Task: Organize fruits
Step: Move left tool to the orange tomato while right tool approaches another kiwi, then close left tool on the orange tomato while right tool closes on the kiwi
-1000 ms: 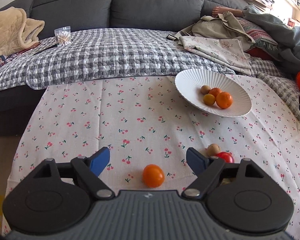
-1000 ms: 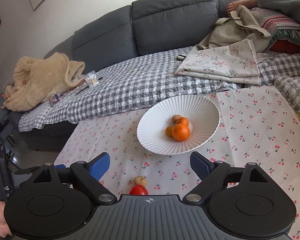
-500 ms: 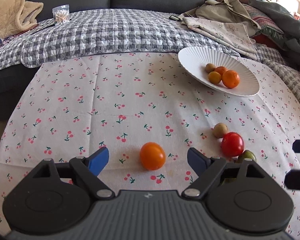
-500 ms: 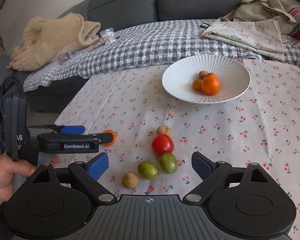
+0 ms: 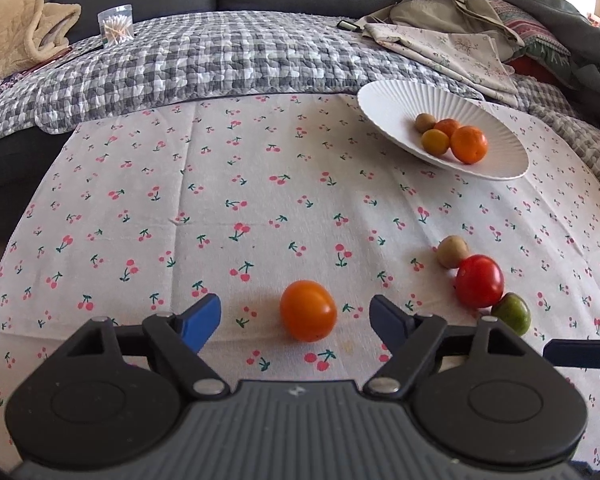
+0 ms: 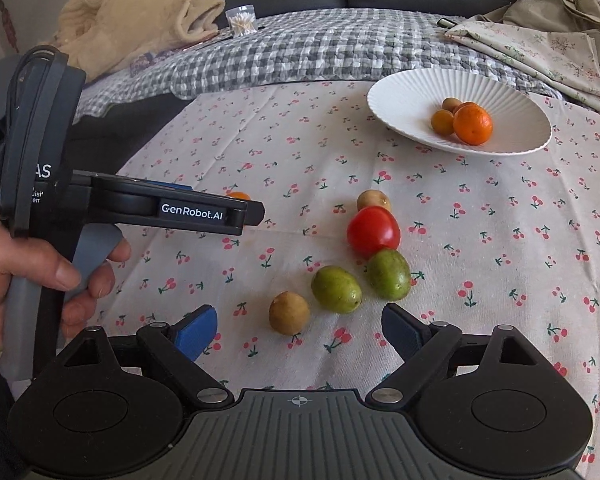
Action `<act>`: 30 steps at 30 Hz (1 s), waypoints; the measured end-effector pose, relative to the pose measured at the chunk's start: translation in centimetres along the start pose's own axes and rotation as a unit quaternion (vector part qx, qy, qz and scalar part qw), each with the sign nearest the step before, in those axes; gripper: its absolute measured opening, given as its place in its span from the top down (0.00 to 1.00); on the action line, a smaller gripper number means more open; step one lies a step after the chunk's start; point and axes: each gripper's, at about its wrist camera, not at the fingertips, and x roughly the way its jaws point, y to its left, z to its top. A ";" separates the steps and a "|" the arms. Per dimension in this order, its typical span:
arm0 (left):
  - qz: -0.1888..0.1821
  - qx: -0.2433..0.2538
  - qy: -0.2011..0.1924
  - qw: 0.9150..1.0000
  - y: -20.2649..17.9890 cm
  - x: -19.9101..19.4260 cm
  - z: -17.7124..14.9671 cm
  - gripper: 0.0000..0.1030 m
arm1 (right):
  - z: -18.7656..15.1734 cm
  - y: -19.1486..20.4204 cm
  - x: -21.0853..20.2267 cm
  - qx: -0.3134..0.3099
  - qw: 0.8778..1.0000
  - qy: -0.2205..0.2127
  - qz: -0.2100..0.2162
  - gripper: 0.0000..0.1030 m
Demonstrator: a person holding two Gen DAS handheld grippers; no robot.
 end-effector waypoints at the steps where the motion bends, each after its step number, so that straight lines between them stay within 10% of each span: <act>1: 0.000 0.002 0.002 1.000 -0.1 0.1 0.0 0.23 | -0.2 0.1 0.2 0.000 1.000 -0.001 -0.002 0.13; 14: -0.001 0.007 0.010 1.000 -0.2 1.0 0.1 0.39 | -1.3 1.1 2.2 -0.016 1.000 -0.018 -0.017 0.38; 23: -0.005 0.009 0.011 1.000 -0.1 1.2 0.2 0.72 | -1.1 1.1 2.5 -0.019 0.999 -0.025 -0.020 0.58; 30: -0.007 -0.007 0.006 1.000 0.5 0.7 0.5 0.73 | -1.1 1.1 2.4 -0.020 0.999 -0.025 -0.017 0.73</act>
